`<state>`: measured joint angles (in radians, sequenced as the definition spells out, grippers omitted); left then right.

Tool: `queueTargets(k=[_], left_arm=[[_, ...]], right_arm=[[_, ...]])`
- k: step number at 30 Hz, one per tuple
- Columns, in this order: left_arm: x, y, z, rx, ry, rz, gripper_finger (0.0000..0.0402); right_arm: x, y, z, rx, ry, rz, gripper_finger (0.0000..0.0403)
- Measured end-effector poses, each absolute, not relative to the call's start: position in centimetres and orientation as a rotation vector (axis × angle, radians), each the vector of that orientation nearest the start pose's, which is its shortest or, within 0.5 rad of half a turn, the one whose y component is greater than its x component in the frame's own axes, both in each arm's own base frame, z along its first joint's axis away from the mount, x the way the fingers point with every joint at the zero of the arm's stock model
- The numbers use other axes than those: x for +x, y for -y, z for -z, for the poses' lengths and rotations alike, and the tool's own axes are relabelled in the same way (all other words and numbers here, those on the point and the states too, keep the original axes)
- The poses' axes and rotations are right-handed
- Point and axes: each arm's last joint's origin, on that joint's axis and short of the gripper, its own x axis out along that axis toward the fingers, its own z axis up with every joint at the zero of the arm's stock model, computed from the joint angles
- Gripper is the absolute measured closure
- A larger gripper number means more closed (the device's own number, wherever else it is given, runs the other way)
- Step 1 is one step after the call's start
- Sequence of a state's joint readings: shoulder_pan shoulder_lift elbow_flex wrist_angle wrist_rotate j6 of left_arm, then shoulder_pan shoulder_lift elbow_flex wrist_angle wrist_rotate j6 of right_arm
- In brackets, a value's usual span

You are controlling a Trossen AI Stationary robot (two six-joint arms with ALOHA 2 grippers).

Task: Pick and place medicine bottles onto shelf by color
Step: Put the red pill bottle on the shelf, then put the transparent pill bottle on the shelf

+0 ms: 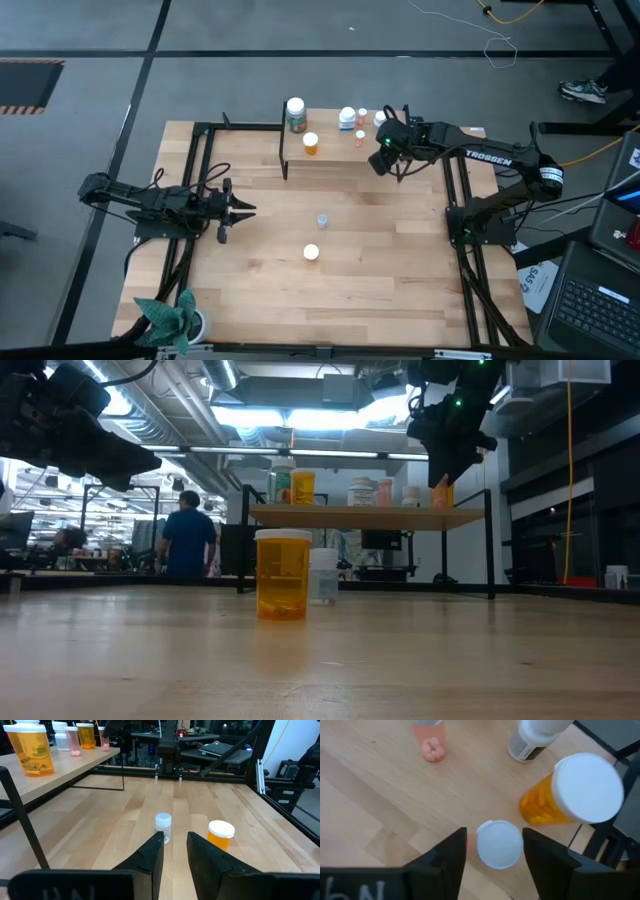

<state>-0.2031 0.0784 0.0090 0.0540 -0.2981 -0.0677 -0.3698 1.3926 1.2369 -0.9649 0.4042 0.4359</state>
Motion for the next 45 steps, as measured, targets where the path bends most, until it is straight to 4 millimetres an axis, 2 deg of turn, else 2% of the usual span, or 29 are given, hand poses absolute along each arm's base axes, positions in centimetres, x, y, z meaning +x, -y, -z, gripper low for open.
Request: queueTargets(k=[5,10,18,23,26,29,32,39,45], left_arm=[[10.0,1.2,-16.6,-0.064,-0.012,-0.095,0.0321],[10.0,1.2,-16.6,-0.064,-0.011,-0.095,0.0321],[10.0,1.2,-16.6,-0.064,-0.012,-0.096,0.0321],[10.0,1.2,-16.6,-0.064,-0.011,-0.096,0.0321],[10.0,1.2,-16.6,-0.064,-0.01,-0.096,0.0321],[10.0,1.2,-16.6,-0.065,-0.008,-0.096,0.0321],[10.0,1.2,-16.6,-0.065,-0.006,-0.096,0.0321],[10.0,1.2,-16.6,-0.068,-0.006,-0.095,0.0321],[10.1,1.3,-16.6,-0.183,-0.005,-0.06,0.0321]], right_arm=[[24.4,10.8,-30.0,0.326,-0.962,0.96,0.0191],[24.8,11.0,-30.8,0.337,-0.89,0.957,0.0187],[25.3,11.1,-34.8,0.305,-0.777,0.923,0.0187],[25.7,10.7,-37.6,0.419,-0.652,0.805,0.0187],[27.2,9.3,-38.7,0.416,-0.562,0.579,0.0187],[29.2,6.6,-39.3,0.376,-0.494,0.317,0.0187],[30.5,3.8,-39.0,0.337,-0.502,0.181,0.0187],[31.4,-1.5,-37.0,0.289,-0.634,0.189,0.0187],[31.6,-5.3,-34.7,0.228,-0.775,0.21,0.0187]])
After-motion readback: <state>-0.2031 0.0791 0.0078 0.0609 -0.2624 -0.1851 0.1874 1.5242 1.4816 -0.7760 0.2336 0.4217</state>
